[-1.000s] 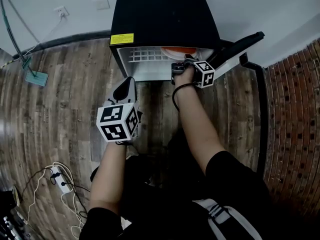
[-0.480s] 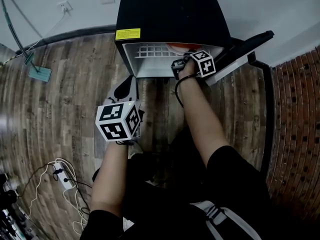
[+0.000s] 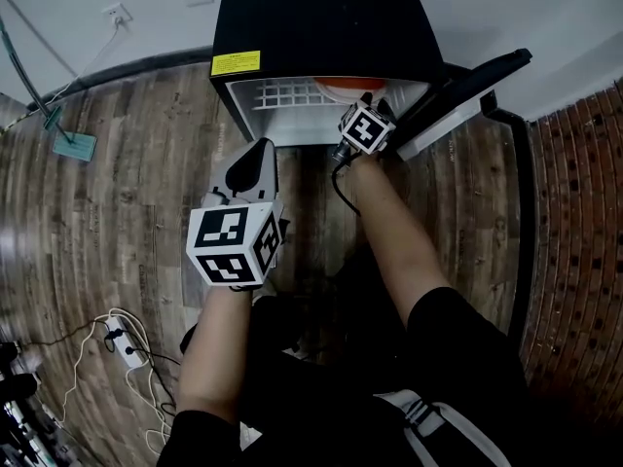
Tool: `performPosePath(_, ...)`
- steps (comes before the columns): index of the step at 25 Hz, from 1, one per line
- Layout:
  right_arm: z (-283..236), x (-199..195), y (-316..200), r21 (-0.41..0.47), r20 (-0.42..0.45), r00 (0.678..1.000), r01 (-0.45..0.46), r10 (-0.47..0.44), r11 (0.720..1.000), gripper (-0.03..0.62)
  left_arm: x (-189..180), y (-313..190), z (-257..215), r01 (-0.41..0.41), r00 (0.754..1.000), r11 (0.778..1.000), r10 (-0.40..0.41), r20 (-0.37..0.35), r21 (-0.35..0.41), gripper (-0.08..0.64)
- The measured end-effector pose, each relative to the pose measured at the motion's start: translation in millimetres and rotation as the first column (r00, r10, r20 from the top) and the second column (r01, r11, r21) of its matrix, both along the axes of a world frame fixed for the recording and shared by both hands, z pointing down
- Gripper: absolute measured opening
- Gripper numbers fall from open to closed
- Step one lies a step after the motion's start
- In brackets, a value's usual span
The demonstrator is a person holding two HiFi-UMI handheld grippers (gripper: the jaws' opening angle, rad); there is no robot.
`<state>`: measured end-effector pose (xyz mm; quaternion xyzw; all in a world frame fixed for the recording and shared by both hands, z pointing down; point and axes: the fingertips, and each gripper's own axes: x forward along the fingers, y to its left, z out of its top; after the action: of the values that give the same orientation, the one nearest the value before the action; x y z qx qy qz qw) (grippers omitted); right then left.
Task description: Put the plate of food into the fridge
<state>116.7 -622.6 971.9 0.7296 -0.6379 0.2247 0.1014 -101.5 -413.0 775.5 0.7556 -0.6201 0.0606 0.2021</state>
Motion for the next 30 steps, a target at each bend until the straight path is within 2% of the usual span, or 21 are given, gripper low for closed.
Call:
performPosePath(2, -7.1, -6.7, 8.1, 0.013, 0.015, 0.997, 0.071, -0.071, 0.997, 0.014, 2.1, -2.1, 3.9, -0.001, 1.000, 1.000, 0.001, 0.006, -0.008, -0.002)
performPosePath(6, -39.0, -24.0, 34.0, 0.092, -0.033, 0.971, 0.241, -0.239, 0.966, 0.014, 5.2, -8.0, 18.2, -0.002, 1.000, 0.999, 0.002, 0.012, -0.037, -0.002)
performPosePath(11, -95.4, -38.7, 103.4, 0.172, -0.093, 0.893, 0.451, -0.441, 0.876, 0.012, 16.2, -13.6, 10.4, -0.024, 0.999, 1.000, 0.025, 0.030, -0.019, -0.002)
performPosePath(15, -134.6, -44.8, 138.4, 0.177, -0.076, 0.838, 0.545, -0.541, 0.819, 0.012, 25.4, -17.9, -2.2, -0.051, 0.997, 0.999, 0.051, 0.062, 0.011, -0.002)
performPosePath(18, -174.0, -51.2, 145.5, 0.205, -0.057, 0.819, 0.569, -0.570, 0.797, 0.012, 29.8, -18.3, -11.4, -0.078, 0.991, 0.996, 0.074, 0.109, 0.030, -0.003)
performPosePath(21, -222.3, -59.7, 145.6, 0.221, -0.062, 0.814, 0.576, -0.578, 0.787, 0.012, 32.1, -16.9, -13.4, -0.086, 0.987, 0.996, 0.083, 0.138, 0.014, -0.002)
performPosePath(24, -274.9, -69.0, 145.0, 0.205, -0.075, 0.829, 0.556, -0.553, 0.805, 0.012, 34.0, -13.0, -30.8, -0.109, 0.987, 0.993, 0.114, 0.111, -0.051, -0.002)
performPosePath(27, -332.2, -80.1, 156.9, 0.162, -0.078, 0.844, 0.536, -0.531, 0.828, 0.012, 28.5, -7.6, -96.3, -0.130, 0.989, 0.989, 0.135, 0.057, -0.072, -0.003)
performPosePath(30, -398.3, -88.0, 175.1, 0.116, -0.056, 0.849, 0.528, -0.525, 0.841, 0.012, 17.0, -3.0, -189.3, -0.147, 0.987, 0.987, 0.150, 0.055, -0.064, -0.003)
